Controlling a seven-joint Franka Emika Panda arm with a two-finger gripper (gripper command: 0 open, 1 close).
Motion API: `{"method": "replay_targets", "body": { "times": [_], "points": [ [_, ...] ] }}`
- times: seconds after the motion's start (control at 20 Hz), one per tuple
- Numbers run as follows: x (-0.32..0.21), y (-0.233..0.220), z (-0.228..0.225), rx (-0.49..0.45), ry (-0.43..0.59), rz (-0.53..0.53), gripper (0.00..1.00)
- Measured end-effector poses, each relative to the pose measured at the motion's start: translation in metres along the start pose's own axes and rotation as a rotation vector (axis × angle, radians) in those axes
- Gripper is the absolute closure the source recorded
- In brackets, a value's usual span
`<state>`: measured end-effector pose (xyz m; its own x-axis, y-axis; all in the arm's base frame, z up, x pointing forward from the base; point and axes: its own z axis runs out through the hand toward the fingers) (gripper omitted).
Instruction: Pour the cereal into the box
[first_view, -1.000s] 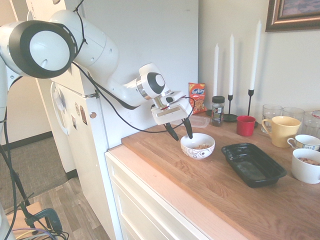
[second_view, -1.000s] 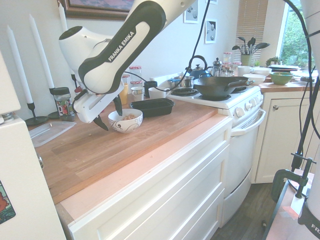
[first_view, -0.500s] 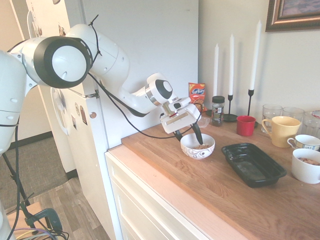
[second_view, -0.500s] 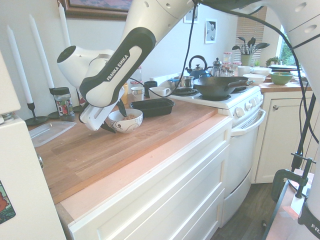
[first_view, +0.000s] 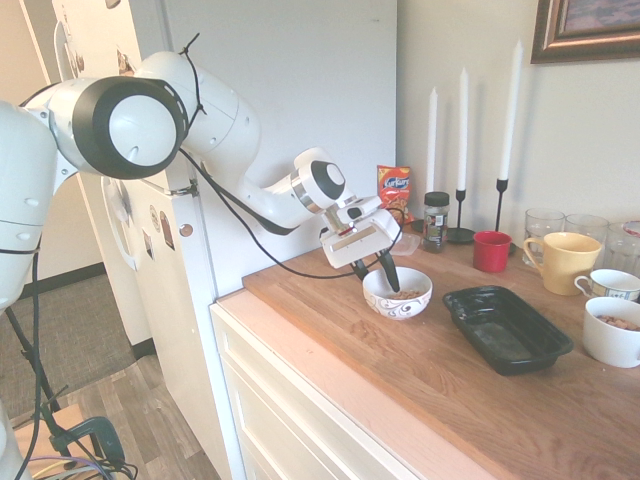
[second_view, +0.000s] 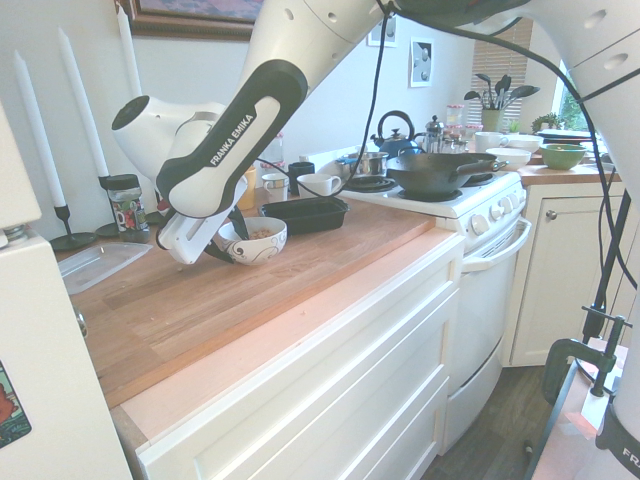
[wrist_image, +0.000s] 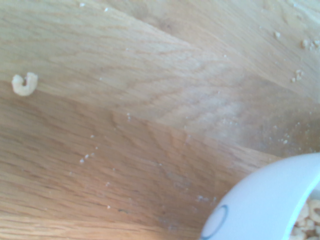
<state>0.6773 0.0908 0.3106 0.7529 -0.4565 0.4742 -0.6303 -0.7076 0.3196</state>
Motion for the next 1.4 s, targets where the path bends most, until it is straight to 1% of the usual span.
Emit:
{"method": "replay_targets", "body": {
  "times": [0.65, 0.95, 1.05, 1.25, 1.4],
  "points": [
    [-0.002, 0.007, 0.014, -0.001, -0.027, 0.014, 1.00],
    [-0.001, 0.006, 0.010, 0.008, -0.023, 0.020, 1.00],
    [0.002, 0.007, -0.001, 0.029, -0.026, 0.035, 1.00],
    [0.016, 0.017, -0.043, 0.078, -0.025, 0.078, 1.00],
    [0.025, 0.027, -0.072, 0.119, -0.061, 0.105, 1.00]
  ]
}}
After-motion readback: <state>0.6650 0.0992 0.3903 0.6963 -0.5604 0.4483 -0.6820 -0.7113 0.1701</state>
